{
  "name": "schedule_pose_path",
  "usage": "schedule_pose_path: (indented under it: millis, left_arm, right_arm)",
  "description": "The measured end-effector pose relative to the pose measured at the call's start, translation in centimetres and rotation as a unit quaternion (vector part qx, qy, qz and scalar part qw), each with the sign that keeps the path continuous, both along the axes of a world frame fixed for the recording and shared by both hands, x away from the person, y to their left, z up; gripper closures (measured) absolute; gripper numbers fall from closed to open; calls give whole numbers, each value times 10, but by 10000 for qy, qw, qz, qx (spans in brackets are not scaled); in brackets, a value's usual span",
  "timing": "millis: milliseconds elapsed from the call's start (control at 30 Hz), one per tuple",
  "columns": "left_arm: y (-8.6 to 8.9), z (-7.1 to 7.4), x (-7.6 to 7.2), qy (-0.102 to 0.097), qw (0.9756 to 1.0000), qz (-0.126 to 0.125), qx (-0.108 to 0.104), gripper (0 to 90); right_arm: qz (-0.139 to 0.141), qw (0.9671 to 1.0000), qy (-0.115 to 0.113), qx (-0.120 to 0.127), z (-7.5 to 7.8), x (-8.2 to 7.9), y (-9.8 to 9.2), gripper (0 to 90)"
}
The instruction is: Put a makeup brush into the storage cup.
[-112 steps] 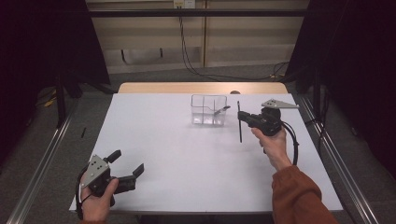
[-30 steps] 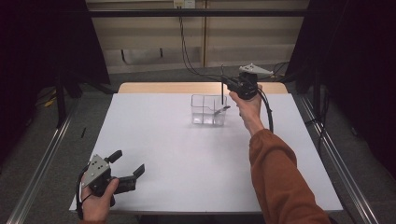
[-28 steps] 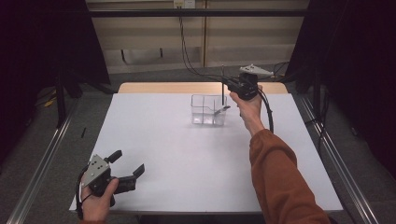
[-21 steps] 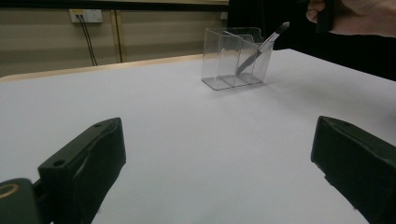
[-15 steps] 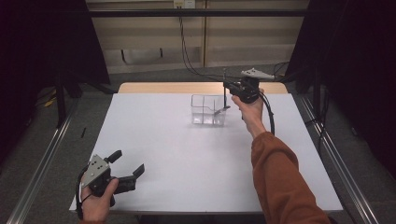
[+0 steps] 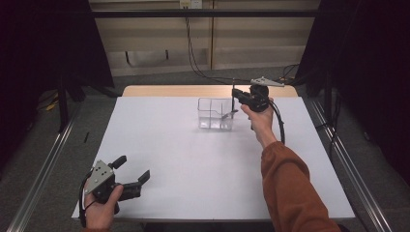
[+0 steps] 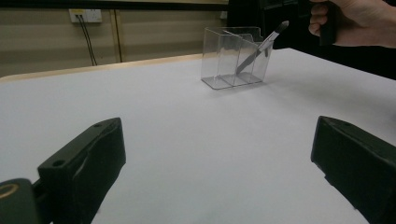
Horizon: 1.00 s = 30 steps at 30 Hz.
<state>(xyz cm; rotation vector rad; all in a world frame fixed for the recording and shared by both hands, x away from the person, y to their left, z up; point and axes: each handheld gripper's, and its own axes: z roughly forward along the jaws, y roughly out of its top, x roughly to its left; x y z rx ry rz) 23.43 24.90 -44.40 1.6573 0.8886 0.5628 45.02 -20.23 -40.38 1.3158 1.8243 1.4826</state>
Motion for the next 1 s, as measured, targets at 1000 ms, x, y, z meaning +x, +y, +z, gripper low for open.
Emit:
schedule_pose_path:
  millis: [1000]
  left_arm:
    - [-1,0,1,26,10000,-21,-9,32]
  right_arm:
    - [31,9998,201,88,-11,-6,-5,820]
